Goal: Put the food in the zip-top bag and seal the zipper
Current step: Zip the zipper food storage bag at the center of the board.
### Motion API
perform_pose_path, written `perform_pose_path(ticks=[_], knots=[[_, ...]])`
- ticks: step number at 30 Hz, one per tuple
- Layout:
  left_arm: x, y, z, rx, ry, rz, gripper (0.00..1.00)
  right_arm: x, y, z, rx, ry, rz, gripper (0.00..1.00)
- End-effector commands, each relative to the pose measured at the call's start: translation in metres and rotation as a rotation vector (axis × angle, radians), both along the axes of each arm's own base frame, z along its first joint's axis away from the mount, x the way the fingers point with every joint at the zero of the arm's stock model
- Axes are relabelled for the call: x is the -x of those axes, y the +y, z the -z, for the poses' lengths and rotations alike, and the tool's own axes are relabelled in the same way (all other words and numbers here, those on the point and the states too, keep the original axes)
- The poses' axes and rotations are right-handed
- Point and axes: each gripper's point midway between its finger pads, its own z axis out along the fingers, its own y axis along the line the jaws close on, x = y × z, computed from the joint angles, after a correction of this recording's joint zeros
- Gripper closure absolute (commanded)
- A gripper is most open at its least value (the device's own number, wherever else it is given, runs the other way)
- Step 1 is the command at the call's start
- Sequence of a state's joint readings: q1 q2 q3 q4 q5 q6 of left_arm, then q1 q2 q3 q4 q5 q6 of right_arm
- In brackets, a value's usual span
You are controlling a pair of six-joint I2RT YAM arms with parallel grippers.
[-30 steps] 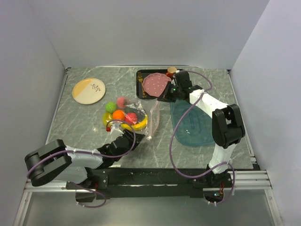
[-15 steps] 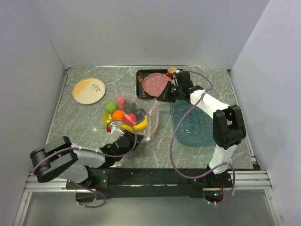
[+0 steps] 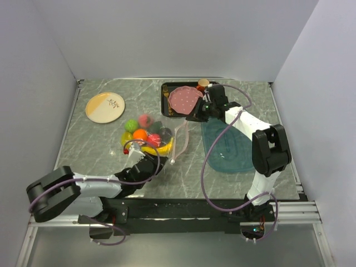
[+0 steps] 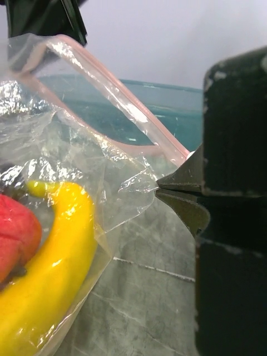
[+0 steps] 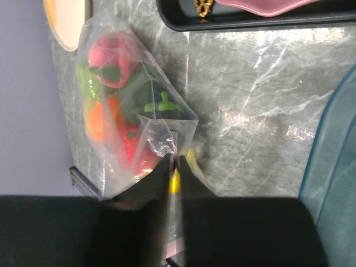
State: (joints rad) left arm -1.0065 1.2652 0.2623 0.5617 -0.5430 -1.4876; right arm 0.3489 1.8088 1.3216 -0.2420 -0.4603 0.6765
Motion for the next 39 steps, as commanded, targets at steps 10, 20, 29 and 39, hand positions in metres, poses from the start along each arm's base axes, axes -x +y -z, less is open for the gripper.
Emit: perform_pose_path(ticks=[10,20,29,39], knots=[[-0.003,0.017,-0.025,-0.026,-0.015,-0.057,0.99,0.023,-0.053,-0.076,0.058,-0.225,0.103,0.36],[-0.007,0.005,-0.037,-0.063,-0.028,-0.021,0.99,0.155,-0.006,-0.049,-0.062,-0.124,-0.065,0.44],[-0.007,0.006,-0.04,-0.061,-0.037,-0.024,0.99,0.188,0.03,-0.028,-0.108,-0.056,-0.127,0.52],[-0.008,0.003,-0.04,-0.062,-0.035,-0.017,0.99,0.197,0.066,-0.008,-0.074,0.01,-0.159,0.55]])
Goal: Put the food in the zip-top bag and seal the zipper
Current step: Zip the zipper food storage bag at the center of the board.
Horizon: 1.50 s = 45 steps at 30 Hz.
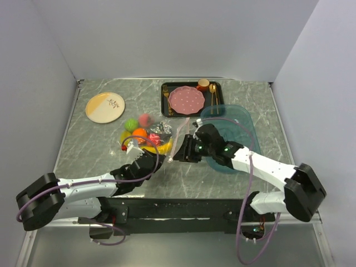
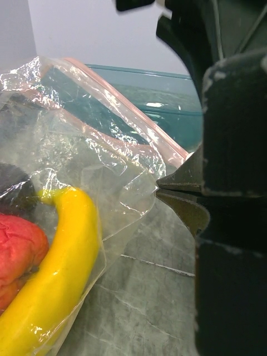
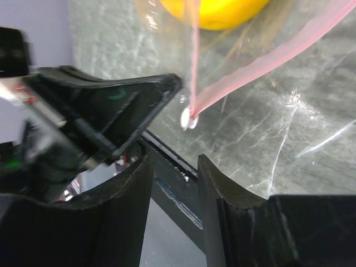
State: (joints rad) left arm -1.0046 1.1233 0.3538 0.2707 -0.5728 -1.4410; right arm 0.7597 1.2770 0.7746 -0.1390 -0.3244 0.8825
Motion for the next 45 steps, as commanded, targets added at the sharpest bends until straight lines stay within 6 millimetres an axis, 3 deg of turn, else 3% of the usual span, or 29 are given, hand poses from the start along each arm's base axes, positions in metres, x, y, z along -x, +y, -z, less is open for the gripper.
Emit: perform_pose_path(ticks=[1,18,26,28,32,37,45], knots=[[-0.008,-0.008,-0.021,0.034,-0.039,-0.006,0.99,-0.007,0.016,0.001,-0.011,-0.001,0.019,0.55],[-0.006,-0.01,-0.021,0.043,-0.042,0.009,0.99,-0.026,0.03,0.016,0.011,-0.016,0.041,0.54],[-0.005,-0.008,-0.019,0.048,-0.038,0.009,0.99,-0.029,0.034,0.021,0.013,-0.01,0.041,0.67],[-0.004,-0.008,-0.019,0.05,-0.037,0.01,0.99,-0.03,0.033,0.021,0.018,-0.014,0.047,0.77],[-0.002,-0.008,-0.018,0.049,-0.027,0.02,0.99,-0.032,0.032,0.02,0.025,-0.028,0.053,0.8],[0.004,-0.005,-0.011,0.051,0.0,0.028,0.99,-0.036,0.032,0.018,0.029,-0.037,0.057,0.94],[0.012,0.008,-0.001,0.061,0.033,0.007,0.99,-0.046,0.024,0.012,0.015,-0.045,0.086,1.0]])
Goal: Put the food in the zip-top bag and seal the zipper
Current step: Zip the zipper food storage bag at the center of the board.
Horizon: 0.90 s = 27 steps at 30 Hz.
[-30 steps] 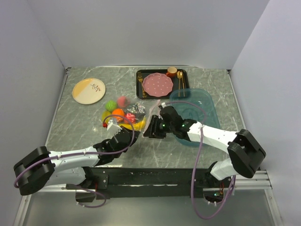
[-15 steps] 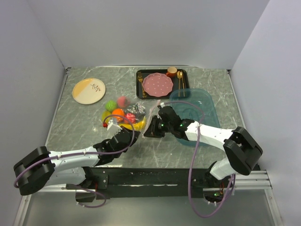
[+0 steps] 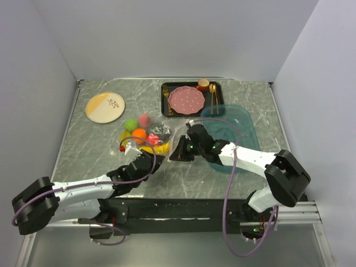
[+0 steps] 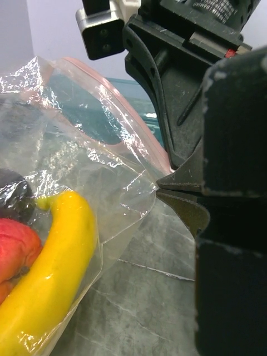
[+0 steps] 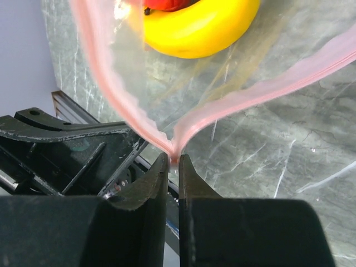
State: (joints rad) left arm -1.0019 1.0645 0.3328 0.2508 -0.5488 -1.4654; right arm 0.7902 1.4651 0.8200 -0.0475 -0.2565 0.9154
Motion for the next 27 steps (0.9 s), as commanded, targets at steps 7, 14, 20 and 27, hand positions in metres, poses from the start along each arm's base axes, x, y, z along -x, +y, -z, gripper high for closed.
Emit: perform_pose_path(ticks=[7,14,20,27], knots=[[0.011,0.007,-0.003,0.116,-0.002,0.006,0.72,-0.023,0.01,-0.03,-0.091,-0.062,0.023,1.0],[0.01,-0.006,-0.015,0.194,-0.052,0.015,0.65,-0.02,0.018,-0.042,-0.157,-0.049,0.011,1.0],[0.007,-0.017,-0.019,0.182,-0.068,0.006,0.61,-0.019,0.018,-0.042,-0.162,-0.041,0.011,0.99],[0.011,0.005,-0.024,0.23,-0.081,-0.071,0.62,-0.021,0.018,-0.041,-0.152,-0.043,0.019,0.98]])
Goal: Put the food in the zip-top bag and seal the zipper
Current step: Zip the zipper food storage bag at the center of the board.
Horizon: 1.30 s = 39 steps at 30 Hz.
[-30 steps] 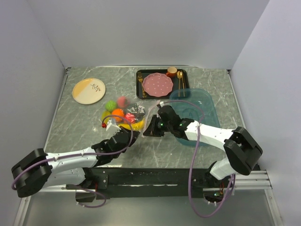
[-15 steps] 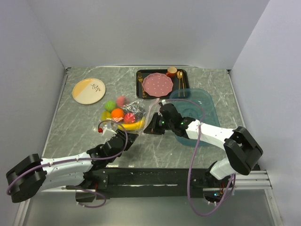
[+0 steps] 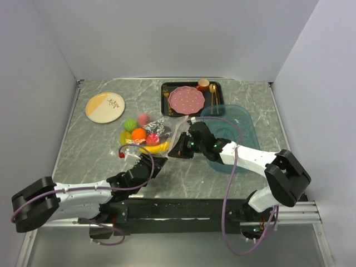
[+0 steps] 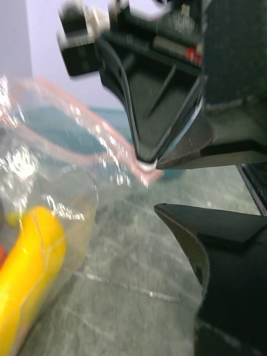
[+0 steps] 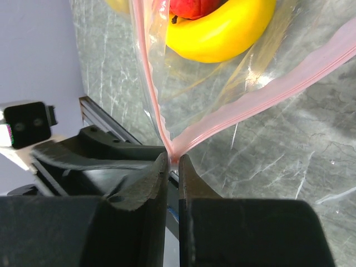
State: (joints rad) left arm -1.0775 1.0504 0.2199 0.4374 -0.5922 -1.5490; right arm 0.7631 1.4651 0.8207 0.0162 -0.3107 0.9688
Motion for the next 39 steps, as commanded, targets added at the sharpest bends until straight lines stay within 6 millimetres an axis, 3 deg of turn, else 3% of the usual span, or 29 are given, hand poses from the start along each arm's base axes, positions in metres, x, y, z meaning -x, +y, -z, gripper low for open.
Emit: perform_pose_path(ticks=[1,23,33,36,39], knots=[[-0.005,0.014,-0.023,0.096,-0.04,-0.087,0.6,-0.013,0.012,-0.026,-0.064,-0.058,0.004,0.98],[-0.012,0.023,-0.024,0.116,-0.061,-0.153,0.6,-0.011,0.012,-0.031,-0.069,-0.059,-0.014,0.96],[-0.014,0.011,-0.02,0.104,-0.057,-0.121,0.59,-0.009,0.014,-0.033,-0.078,-0.06,-0.022,0.96],[-0.015,0.011,-0.019,0.128,-0.057,-0.122,0.66,-0.008,0.014,-0.037,-0.087,-0.065,-0.029,0.96],[-0.017,0.013,-0.019,0.128,-0.059,-0.135,0.64,-0.006,0.014,-0.036,-0.085,-0.06,-0.031,0.96]])
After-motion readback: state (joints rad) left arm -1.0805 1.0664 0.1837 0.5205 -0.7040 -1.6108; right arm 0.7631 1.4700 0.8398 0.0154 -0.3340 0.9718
